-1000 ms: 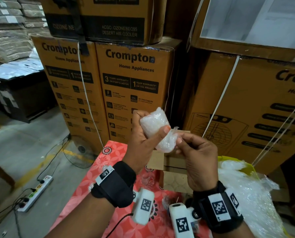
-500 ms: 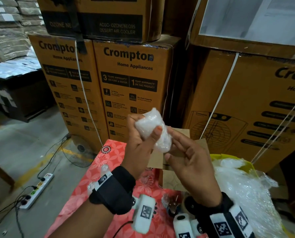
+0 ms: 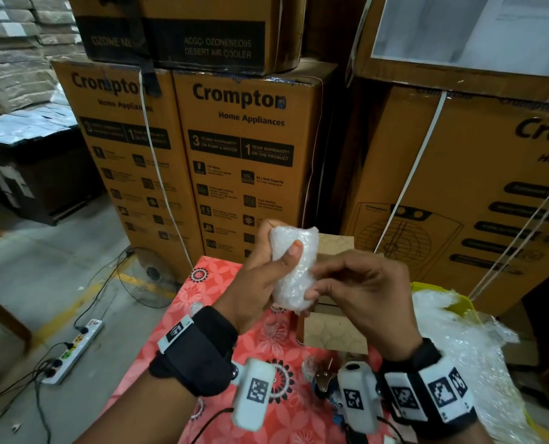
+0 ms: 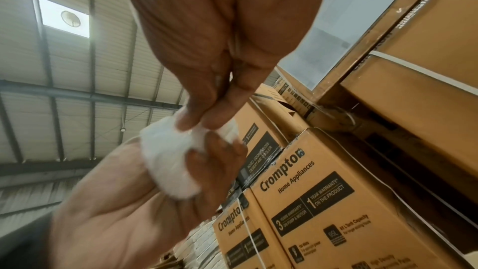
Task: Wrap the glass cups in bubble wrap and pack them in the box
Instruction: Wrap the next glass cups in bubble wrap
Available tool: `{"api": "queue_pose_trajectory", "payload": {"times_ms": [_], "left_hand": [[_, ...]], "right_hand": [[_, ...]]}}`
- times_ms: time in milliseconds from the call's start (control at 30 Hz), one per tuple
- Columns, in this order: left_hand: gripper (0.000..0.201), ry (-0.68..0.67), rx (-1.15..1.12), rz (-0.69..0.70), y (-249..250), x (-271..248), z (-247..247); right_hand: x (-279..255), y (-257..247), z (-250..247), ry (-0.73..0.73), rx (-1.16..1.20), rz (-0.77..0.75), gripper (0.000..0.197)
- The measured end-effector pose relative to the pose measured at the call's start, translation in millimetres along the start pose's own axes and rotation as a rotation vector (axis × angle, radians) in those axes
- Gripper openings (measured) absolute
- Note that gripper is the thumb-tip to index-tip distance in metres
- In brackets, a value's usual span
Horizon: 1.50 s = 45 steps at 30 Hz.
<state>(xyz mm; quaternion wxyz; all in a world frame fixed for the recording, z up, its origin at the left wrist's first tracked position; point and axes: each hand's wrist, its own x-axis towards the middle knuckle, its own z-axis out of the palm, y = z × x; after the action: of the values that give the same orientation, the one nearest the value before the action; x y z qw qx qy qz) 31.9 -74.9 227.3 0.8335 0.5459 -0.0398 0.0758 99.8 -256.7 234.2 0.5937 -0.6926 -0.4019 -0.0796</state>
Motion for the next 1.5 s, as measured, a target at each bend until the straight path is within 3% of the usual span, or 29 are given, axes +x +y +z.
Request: {"api": "queue_pose_trajectory", "payload": {"times_ms": [67,133,200,233,367,533,733,900,1000,1100,1200,1300,1400,1500], "left_hand": [[0.076,-0.06,0.102,-0.028,0,-3,-3],[0.111,-0.099,0.396,-0.03,4,-6,-8],[0.122,-0.153,0.595,-0.032,8,-9,-10],[0.124,-0.167,0.638,-0.039,10,-10,-10],[0.115,-0.162,0.662,-0.058,8,-10,-9],[0.115,-0.181,0.403,-0.016,7,-12,-3],[0.079,-0.157,0.181,-0.046,-2,-6,-1],[0.068,-0.032,-0.004,-0.119,-12,-6,-10],[0.071,0.082,-0.062,-0.075,-16,-3,-16],[0.069,0.151,0.047,0.005,-19,-1,-16],[0.071,0.186,0.208,0.039,-21,-1,-12],[0.08,0.202,0.32,-0.014,-20,-2,-9],[0.097,0.14,0.456,-0.085,-16,0,-4],[0.104,0.109,0.575,-0.096,-14,4,-3]], "right_hand": [[7,-1,-5,0.0,-0.094,-0.003,0.052],[11,2,-9,-0.031,-0.196,-0.035,0.081],[13,5,-14,-0.148,-0.165,-0.079,0.101],[13,7,-15,-0.212,-0.113,-0.091,0.1],[12,17,-10,-0.341,0.184,0.074,0.079],[11,24,-7,-0.269,0.323,0.15,0.07],[9,33,6,-0.139,0.348,0.217,0.053],[9,34,13,-0.11,0.223,0.306,0.056],[6,30,8,-0.203,0.274,0.343,0.068],[0,24,12,-0.365,0.159,0.275,0.086],[-2,21,21,-0.361,0.126,0.203,0.089],[1,25,22,-0.293,-0.03,0.142,0.091],[5,33,15,-0.417,-0.182,0.15,0.113],[5,35,13,-0.439,-0.174,0.153,0.102]]}}
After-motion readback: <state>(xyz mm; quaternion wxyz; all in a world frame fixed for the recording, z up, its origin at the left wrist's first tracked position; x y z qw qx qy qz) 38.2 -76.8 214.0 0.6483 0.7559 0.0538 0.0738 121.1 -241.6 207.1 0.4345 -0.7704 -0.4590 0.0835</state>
